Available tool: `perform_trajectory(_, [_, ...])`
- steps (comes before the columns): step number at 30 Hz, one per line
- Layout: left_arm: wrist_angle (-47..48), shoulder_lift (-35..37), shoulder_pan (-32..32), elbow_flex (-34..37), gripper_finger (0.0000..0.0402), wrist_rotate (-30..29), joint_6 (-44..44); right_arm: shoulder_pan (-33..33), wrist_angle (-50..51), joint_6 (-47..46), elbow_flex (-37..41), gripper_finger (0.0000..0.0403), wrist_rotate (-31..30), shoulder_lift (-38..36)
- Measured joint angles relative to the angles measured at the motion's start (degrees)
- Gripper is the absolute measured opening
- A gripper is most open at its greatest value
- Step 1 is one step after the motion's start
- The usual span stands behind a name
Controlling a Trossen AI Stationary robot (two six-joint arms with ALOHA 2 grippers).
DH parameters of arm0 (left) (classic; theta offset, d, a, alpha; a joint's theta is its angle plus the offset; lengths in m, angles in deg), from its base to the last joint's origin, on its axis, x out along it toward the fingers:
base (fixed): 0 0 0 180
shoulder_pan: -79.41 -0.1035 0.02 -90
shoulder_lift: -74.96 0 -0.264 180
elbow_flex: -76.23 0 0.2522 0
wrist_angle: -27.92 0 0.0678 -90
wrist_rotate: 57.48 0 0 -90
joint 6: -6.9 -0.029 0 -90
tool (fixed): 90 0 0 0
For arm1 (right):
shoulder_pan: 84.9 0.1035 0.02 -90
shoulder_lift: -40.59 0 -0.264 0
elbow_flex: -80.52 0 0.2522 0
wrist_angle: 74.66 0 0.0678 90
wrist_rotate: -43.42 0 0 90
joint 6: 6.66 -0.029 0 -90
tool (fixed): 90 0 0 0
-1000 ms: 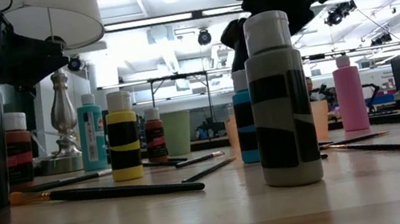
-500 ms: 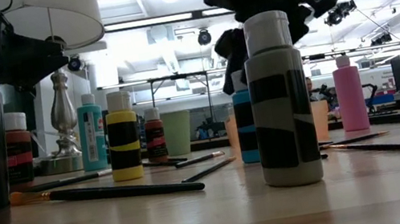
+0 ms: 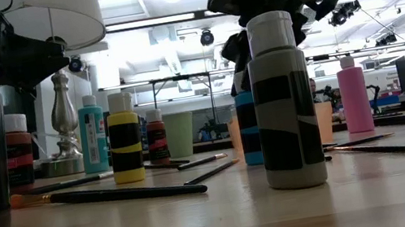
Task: Pick & Place Paint Supplies
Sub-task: Put the blue paint bottle into the orange bin
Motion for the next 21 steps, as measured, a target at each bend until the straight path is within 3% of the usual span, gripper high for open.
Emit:
perform_trajectory(5, [0.0, 0.0, 0.0, 0.0, 0.0168, 0.0, 0.0, 0.0, -0.1, -1.2, 0.0, 0.0113, -0.1, -0.2])
perform_trajectory(16, [0.0, 0.0, 0.0, 0.0, 0.0168, 0.0, 0.0, -1.1, 1.5, -21.3, -0.6, 0.0113, -3.3, -7.0])
perform_trajectory(21, [0.0, 0.0, 0.0, 0.0, 0.0168, 0.0, 0.0, -3.0, 6.2, -24.9, -0.6, 0.0113, -7.1, -12.1])
